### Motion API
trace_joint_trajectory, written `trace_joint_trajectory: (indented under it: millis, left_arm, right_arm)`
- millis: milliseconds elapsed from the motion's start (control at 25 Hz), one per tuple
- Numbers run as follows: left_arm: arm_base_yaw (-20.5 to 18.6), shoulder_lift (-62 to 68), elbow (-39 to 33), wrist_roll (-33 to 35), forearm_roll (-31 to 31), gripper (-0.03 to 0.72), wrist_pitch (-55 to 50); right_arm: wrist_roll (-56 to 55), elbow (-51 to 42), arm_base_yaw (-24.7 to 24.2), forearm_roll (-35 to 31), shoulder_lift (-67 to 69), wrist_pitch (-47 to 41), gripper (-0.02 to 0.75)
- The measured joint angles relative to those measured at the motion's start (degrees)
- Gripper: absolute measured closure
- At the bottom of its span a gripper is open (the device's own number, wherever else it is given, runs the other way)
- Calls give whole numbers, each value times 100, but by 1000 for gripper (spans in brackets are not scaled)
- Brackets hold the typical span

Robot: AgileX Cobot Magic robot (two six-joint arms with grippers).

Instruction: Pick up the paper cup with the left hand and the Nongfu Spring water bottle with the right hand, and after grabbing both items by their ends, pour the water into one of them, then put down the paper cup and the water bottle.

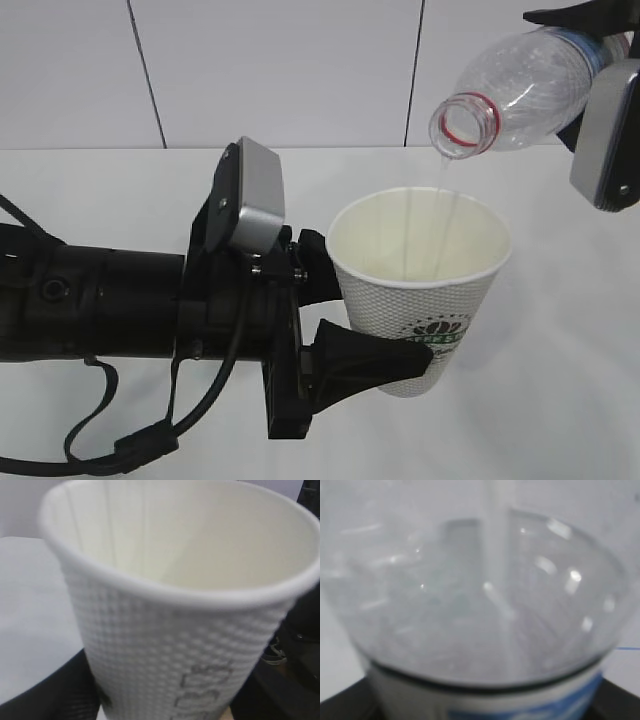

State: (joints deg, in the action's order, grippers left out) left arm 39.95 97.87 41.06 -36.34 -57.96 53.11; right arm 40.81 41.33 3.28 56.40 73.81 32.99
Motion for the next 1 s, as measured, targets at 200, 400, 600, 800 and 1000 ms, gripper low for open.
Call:
trace_joint_trajectory:
  millis: [200,400,600,800,1000]
  left_arm:
    - [0,0,0,0,0,173,0]
    - [0,0,0,0,0,173,0]
    - [0,0,0,0,0,173,0]
    - [0,0,0,0,0,173,8]
    - [0,0,0,0,0,173,8]
  right_arm:
    - [0,0,0,-10,0,0,254]
    - [0,0,0,-10,0,0,255]
    - [0,0,0,-10,0,0,255]
    - [0,0,0,-10,0,0,255]
    - [10,0,0,-10,0,0,255]
